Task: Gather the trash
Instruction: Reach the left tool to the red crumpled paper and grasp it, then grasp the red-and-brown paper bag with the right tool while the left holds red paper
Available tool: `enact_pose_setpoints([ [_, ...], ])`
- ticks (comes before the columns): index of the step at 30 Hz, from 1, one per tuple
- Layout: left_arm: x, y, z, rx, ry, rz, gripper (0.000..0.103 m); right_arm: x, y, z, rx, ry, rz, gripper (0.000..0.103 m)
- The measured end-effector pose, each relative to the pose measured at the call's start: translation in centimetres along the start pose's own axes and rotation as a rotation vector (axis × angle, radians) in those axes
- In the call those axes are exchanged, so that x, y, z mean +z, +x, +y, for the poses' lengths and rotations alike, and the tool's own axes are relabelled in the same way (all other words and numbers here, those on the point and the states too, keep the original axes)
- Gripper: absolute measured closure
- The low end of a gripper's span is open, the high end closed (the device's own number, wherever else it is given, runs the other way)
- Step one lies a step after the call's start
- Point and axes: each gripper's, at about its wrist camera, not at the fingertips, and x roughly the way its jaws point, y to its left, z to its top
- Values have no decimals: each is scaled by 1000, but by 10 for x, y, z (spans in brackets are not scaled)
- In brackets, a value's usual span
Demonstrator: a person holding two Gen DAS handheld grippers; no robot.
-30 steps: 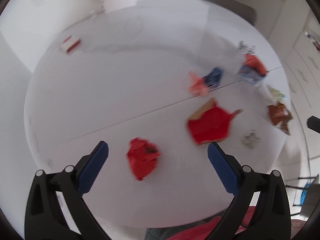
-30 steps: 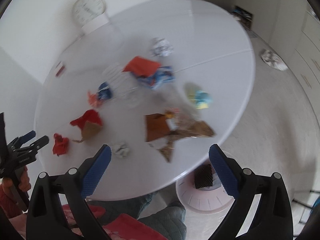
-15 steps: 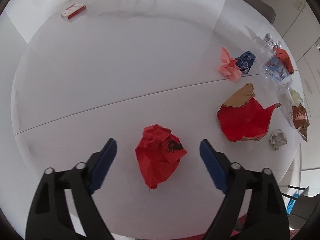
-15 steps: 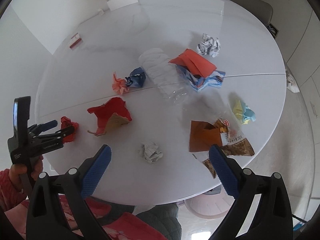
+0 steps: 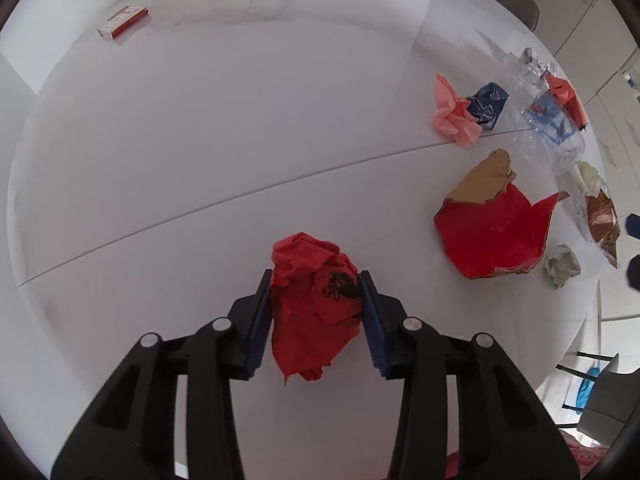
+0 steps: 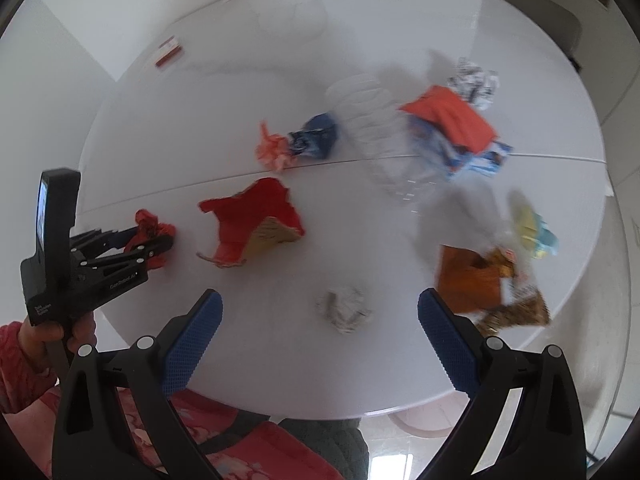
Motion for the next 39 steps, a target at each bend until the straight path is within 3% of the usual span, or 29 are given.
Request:
enact_pose_setpoints([
  [4, 3, -6, 6, -10, -14, -13, 63, 14, 15, 12, 21, 37, 28, 5],
  [10, 19, -17, 19, -27, -6, -45, 63, 39, 41, 13, 92, 290, 57, 5],
  [19, 54, -23, 28, -68, 64, -93, 63, 48, 80, 16, 22, 515, 89, 5],
  [29, 67, -13, 30, -112, 84, -89, 63, 55, 109, 25, 0, 515, 129, 9],
  [34, 66, -16, 31, -119, 73, -105, 63, 67, 112, 40, -10, 394, 114, 29],
  [39, 63, -17, 35, -122, 48, -106, 63, 73, 113, 47, 33, 337, 106, 46],
])
